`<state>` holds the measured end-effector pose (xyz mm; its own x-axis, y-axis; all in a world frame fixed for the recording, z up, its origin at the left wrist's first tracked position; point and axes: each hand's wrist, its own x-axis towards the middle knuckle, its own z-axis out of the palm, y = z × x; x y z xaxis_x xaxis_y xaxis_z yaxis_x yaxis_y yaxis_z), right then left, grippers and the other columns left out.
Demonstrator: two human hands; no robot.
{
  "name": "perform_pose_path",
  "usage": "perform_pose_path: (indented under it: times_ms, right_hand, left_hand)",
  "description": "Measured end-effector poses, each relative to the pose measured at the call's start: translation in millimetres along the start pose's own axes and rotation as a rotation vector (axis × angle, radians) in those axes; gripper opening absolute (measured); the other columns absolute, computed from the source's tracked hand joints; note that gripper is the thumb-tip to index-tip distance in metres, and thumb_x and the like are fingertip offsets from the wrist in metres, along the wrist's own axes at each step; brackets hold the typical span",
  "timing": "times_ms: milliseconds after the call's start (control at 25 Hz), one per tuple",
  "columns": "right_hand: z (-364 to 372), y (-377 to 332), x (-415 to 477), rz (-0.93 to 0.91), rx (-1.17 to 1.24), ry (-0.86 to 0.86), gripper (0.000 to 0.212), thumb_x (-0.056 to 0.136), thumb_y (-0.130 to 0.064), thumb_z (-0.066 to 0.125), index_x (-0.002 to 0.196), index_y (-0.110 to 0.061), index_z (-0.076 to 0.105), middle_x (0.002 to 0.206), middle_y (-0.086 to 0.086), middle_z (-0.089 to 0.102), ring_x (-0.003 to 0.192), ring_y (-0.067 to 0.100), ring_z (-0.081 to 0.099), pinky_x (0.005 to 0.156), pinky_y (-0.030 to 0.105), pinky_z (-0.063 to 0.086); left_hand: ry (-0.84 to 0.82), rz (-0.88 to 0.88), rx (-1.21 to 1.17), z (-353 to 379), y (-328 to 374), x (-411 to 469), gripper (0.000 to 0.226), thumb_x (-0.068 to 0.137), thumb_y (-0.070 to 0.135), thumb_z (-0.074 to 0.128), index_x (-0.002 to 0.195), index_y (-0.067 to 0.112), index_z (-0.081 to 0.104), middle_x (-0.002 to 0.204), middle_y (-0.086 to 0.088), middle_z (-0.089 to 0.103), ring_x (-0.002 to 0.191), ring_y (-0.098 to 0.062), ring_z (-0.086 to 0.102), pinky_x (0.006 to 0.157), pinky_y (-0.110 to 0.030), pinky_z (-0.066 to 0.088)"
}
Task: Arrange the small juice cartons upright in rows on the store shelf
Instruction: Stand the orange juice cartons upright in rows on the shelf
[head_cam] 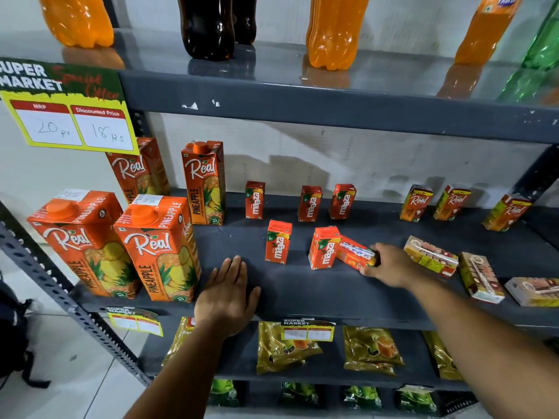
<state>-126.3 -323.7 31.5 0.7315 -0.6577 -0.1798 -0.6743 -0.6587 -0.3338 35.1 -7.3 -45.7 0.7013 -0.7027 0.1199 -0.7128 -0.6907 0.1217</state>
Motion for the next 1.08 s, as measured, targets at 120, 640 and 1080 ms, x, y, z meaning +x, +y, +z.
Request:
perform_pose_path:
  times_ms: [120,640,1080]
  right_hand:
    - [-23,-8,4,-0.18,-0.156,0.129,0.058,0.072,-0.028,0.076,0.126,-0.021,0.054,0.125,0.007,0.061,0.108,0.026,0.058,0.085,0.035,0.047]
    - [-89,-29,-1,-0.795,-0.958,0.043,0.056,0.092,-0.009,0.047,0.143,-0.031,0.037,0.153,-0.003,0.036,0.138,0.022,0.03,0.104,0.037,0.035]
    - [-75,-41,3,-0.355,-0.744,0.0,0.078,0.082,-0.071,0.037,0.136,-0.015,0.036,0.127,0.013,0.059,0.113,0.033,0.058,0.078,0.041,0.048]
  left_hand:
    - [0.011,-0.005,0.008,-3,-4,1,0.073,0.096,0.057,0.018,0.152,0.009,0.012,0.163,-0.008,0.009,0.15,-0.022,0.004,0.118,-0.035,0.002]
    - [0.029,0.003,0.011,-3,1,2,0.073,0.096,0.058,0.02,0.152,0.011,0.014,0.163,-0.008,0.012,0.15,-0.022,0.007,0.118,-0.035,0.004]
    - [0.018,0.006,-0.006,2,0,0,0.079,0.091,0.06,0.011,0.152,0.009,0.015,0.163,-0.009,0.014,0.15,-0.023,0.008,0.119,-0.036,0.006]
